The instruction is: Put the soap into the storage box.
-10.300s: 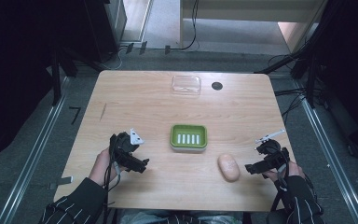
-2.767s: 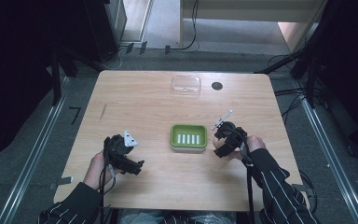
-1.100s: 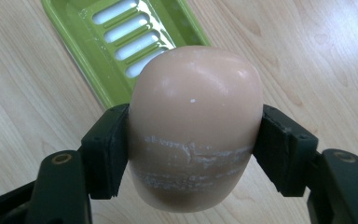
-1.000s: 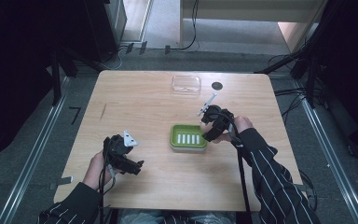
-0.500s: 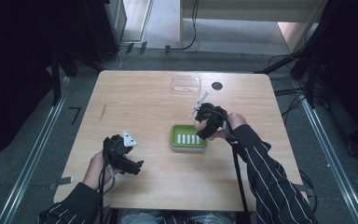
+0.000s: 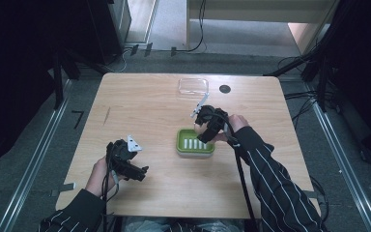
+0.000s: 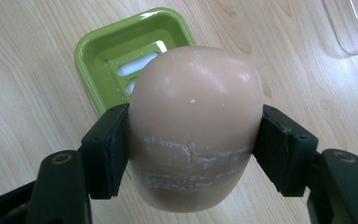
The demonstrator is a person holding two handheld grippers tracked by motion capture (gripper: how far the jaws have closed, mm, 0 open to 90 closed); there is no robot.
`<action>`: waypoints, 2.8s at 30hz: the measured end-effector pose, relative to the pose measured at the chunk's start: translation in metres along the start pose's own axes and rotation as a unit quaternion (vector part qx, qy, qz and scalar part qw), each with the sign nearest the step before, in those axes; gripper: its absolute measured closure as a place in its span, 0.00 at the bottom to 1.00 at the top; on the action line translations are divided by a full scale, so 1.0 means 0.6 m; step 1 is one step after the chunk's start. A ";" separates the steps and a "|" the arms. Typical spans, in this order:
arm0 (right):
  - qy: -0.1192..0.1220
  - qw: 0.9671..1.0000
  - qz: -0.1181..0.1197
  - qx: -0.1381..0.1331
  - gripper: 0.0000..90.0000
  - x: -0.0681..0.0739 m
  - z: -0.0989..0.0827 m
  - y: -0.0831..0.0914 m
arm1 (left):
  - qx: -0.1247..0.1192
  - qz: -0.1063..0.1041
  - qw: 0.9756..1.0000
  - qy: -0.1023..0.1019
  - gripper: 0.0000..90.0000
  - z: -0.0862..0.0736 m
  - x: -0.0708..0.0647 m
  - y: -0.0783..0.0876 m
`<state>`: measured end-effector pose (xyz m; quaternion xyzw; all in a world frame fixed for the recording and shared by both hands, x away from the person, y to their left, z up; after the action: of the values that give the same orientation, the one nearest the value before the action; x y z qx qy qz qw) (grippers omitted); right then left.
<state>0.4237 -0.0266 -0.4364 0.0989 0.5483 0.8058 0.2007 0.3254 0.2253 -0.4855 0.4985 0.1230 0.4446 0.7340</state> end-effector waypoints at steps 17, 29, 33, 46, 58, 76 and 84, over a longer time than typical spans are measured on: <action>0.013 1.000 0.007 0.001 0.37 0.008 0.013 -0.009 | 0.002 0.000 1.000 0.000 0.00 -0.001 0.001 -0.001; 0.038 0.999 0.009 -0.001 0.37 0.011 0.023 -0.021 | 0.001 -0.001 1.000 0.001 0.00 -0.001 0.002 0.000; 0.045 0.999 0.009 0.003 0.37 0.016 0.028 -0.026 | 0.000 0.000 1.000 0.003 0.00 -0.002 0.002 0.000; 0.057 0.998 0.015 0.011 0.37 0.016 0.023 -0.046 | -0.001 -0.001 1.000 0.004 0.00 -0.002 0.001 0.000; 0.064 0.998 0.019 0.012 0.37 0.014 0.019 -0.060 | 0.000 -0.001 1.000 0.003 0.00 -0.002 0.002 0.001; 0.067 0.997 0.025 0.016 0.37 0.016 0.015 -0.083 | -0.002 0.000 1.000 0.004 0.00 -0.002 0.001 0.001; 0.066 0.997 0.021 0.015 0.37 0.012 0.014 -0.087 | -0.002 0.000 1.000 0.004 0.00 -0.002 0.001 0.001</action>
<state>0.4316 0.0002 -0.4816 0.0600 0.5704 0.8062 0.1451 0.3249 0.2266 -0.4856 0.4954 0.1257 0.4465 0.7345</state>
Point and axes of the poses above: each handheld gripper's, and its own axes: y roughly backward along the jaws, z roughly out of its top, x roughly to its left, the point moved 6 cm from there along -y, roughly forward along the jaws, and after that the axes turned 5 degrees about z, right-handed, at the moved point
